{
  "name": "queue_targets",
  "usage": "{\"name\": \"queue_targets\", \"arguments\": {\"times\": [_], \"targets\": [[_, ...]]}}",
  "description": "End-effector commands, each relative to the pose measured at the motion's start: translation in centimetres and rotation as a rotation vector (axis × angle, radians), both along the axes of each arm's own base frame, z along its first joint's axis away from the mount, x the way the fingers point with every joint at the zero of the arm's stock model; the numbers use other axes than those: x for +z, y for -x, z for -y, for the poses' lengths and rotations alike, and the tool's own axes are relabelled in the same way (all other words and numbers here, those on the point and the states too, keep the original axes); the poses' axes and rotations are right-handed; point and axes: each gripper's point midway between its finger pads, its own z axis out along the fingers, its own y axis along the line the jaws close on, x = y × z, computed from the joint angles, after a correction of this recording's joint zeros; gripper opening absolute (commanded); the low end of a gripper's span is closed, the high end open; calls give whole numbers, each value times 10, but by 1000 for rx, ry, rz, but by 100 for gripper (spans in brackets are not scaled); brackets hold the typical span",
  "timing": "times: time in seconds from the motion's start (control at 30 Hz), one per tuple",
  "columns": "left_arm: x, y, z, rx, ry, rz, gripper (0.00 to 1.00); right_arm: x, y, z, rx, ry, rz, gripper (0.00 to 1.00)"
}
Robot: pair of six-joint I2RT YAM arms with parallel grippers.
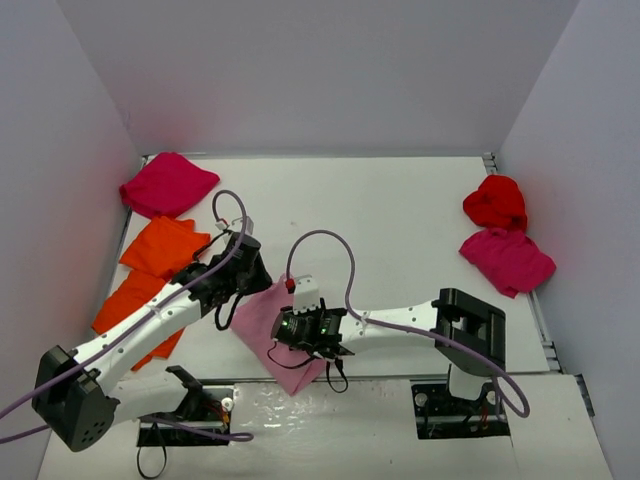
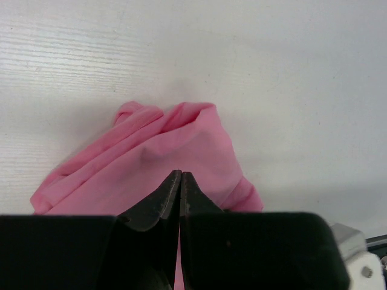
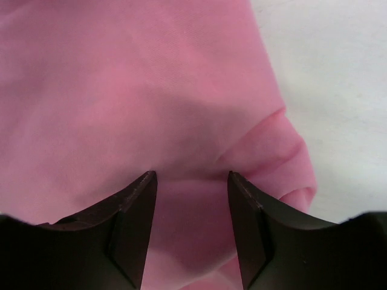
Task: Fold and stack the t-shirts
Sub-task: Fold the tshirt
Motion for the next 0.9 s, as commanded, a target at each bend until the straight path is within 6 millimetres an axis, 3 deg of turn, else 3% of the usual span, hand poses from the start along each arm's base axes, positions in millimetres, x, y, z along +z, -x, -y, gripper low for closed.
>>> {"name": "queue_targets", "arguments": {"times": [0.0, 0.2, 0.27, 0.33, 0.43, 0.57, 0.87], "targets": [[27, -2, -1, 9, 42, 75, 0, 65, -31, 12, -87, -28, 141, 52], [30, 3, -7, 13, 37, 83, 0, 103, -67, 37, -147, -29, 218, 54], [29, 5, -5, 6, 40, 76, 0, 103, -83, 52, -176, -15, 208, 54], [29, 5, -5, 3, 40, 72, 0, 100, -84, 57, -176, -5, 201, 54], [29, 5, -4, -2, 39, 66, 1, 82, -81, 67, -165, 41, 167, 54], [27, 5, -3, -1, 39, 60, 3, 62, -77, 62, -144, 51, 129, 54], [15, 5, 0, 2, 35, 31, 6, 29, -80, 24, 5, 22, 76, 54]]}}
